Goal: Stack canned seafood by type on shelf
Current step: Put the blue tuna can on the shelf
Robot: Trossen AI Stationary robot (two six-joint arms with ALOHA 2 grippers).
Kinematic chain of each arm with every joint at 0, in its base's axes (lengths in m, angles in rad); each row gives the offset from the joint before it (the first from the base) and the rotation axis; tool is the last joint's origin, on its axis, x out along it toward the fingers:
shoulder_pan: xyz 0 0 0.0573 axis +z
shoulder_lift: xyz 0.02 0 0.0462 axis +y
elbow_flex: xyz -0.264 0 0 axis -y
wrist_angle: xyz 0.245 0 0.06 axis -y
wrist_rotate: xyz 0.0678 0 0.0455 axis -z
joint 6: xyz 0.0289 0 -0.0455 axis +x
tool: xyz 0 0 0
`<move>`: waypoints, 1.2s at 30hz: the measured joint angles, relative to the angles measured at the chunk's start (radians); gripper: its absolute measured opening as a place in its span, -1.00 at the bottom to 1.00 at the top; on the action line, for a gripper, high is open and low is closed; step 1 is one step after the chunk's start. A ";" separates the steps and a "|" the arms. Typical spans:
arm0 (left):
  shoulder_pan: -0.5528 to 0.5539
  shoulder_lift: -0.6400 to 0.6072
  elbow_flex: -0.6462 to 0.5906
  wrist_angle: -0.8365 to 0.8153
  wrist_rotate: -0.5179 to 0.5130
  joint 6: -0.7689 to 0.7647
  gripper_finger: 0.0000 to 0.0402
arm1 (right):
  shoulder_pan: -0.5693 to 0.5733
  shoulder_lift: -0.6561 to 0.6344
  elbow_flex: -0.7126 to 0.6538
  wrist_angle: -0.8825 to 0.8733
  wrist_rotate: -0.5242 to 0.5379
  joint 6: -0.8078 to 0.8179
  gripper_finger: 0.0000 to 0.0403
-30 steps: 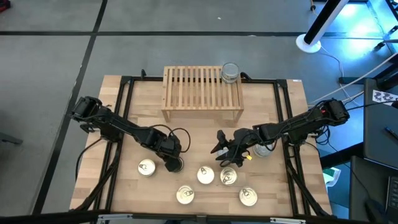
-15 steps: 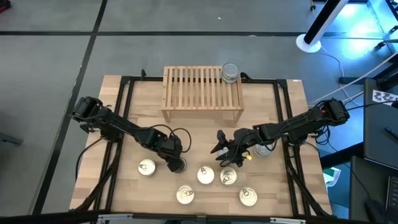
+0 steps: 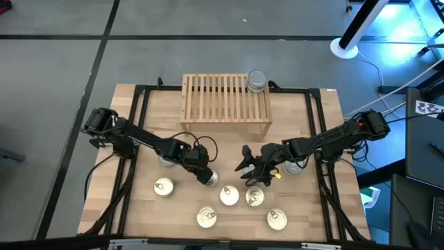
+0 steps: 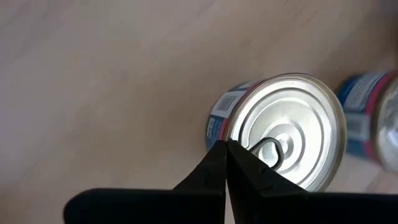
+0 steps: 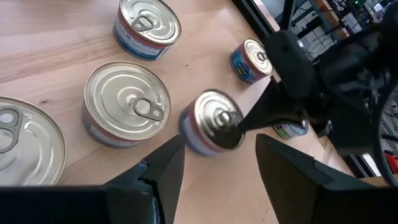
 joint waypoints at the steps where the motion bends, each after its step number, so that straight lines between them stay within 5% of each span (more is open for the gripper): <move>1: 0.009 0.004 0.000 0.014 0.000 0.000 -1.00 | 0.000 0.000 0.000 0.000 0.000 -0.001 -0.01; 15: 0.130 0.012 0.000 0.057 -0.003 -0.005 -1.00 | 0.000 0.029 0.000 -0.055 0.098 -0.025 -0.01; 36: 0.142 0.012 0.000 0.061 0.027 -0.005 -1.00 | 0.000 0.218 -0.001 0.053 0.228 -0.170 -0.01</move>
